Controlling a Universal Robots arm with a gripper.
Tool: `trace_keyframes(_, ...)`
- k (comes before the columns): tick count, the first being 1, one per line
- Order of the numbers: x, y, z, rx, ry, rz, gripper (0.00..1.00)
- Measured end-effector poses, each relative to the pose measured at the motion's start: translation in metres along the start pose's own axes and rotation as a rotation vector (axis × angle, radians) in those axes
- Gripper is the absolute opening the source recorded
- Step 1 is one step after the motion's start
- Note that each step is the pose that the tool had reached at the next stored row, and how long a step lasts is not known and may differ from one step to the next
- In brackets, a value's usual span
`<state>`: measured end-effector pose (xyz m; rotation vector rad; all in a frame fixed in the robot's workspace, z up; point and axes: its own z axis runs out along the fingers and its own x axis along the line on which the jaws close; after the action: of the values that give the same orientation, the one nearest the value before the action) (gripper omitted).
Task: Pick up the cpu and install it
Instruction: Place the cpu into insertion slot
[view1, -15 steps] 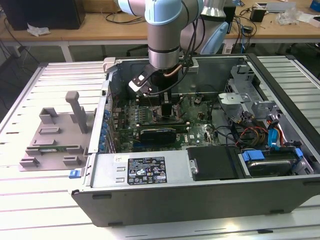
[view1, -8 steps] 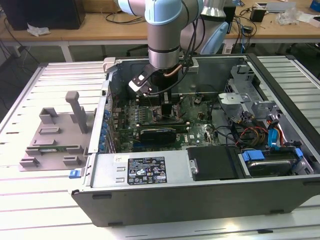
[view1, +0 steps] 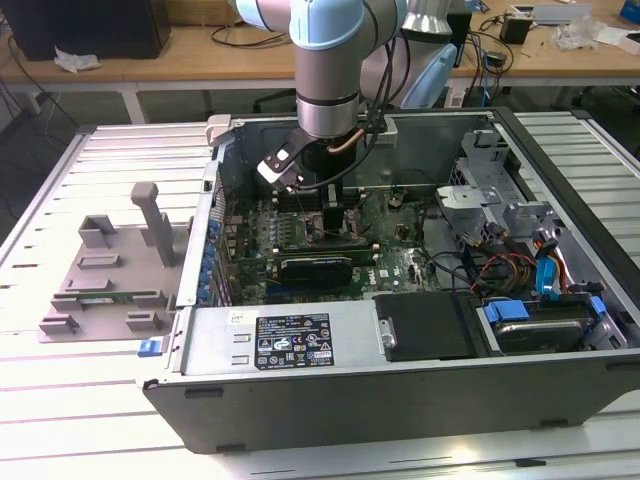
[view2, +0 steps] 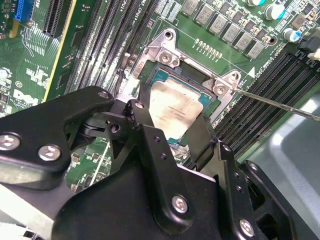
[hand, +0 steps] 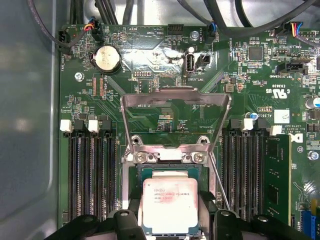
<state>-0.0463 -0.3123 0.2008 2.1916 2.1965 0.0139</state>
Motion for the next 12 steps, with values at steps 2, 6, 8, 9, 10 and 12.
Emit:
trace_keyframes(2,0.0000,0.0000,0.0000,0.0001,0.0003,0.000,0.55)
trace_keyframes(6,0.0001,0.0000,-0.0001,0.0001,0.0003,0.000,0.61)
trace_keyframes(8,0.0000,0.0000,-0.0003,0.0001,0.0003,0.000,0.61)
trace_keyframes(9,0.0000,0.0000,-0.0006,0.0003,-0.0001,0.000,0.61)
trace_keyframes(10,0.0000,0.0000,-0.0009,0.0001,0.0002,0.000,0.61)
trace_keyframes(12,0.0000,0.0000,-0.0013,0.0000,0.0004,0.000,0.61)
